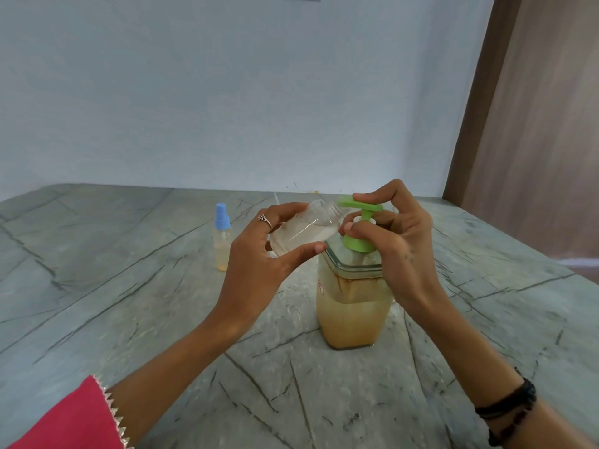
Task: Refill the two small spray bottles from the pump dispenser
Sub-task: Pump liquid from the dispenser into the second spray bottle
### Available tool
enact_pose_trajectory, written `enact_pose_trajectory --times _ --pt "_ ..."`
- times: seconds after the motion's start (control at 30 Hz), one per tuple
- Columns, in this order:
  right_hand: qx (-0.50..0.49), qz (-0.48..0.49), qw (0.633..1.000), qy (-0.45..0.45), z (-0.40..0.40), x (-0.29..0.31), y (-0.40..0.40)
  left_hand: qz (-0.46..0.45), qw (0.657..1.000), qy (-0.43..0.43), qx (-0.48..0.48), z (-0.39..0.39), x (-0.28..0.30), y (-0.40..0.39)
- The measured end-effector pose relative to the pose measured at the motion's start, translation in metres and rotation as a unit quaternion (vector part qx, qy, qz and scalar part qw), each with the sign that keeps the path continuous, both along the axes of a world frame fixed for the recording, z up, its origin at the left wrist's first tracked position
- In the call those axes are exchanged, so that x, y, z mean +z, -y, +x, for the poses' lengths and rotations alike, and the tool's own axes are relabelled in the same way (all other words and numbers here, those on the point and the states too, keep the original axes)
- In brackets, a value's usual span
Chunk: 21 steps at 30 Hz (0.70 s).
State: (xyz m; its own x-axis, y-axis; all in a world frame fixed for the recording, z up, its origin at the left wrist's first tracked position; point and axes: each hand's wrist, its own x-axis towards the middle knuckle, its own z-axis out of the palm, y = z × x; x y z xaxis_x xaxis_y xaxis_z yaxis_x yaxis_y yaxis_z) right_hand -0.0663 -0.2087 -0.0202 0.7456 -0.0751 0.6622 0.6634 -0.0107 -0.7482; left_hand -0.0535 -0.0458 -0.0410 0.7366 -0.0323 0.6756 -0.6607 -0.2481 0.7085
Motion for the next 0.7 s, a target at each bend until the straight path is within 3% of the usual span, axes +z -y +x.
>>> enact_pose_trajectory --times 0.7 --pt "-0.003 -0.018 1.000 0.022 -0.0006 -0.0007 -0.0010 0.003 1.000 -0.002 0.002 -0.0002 0.0017 -0.0015"
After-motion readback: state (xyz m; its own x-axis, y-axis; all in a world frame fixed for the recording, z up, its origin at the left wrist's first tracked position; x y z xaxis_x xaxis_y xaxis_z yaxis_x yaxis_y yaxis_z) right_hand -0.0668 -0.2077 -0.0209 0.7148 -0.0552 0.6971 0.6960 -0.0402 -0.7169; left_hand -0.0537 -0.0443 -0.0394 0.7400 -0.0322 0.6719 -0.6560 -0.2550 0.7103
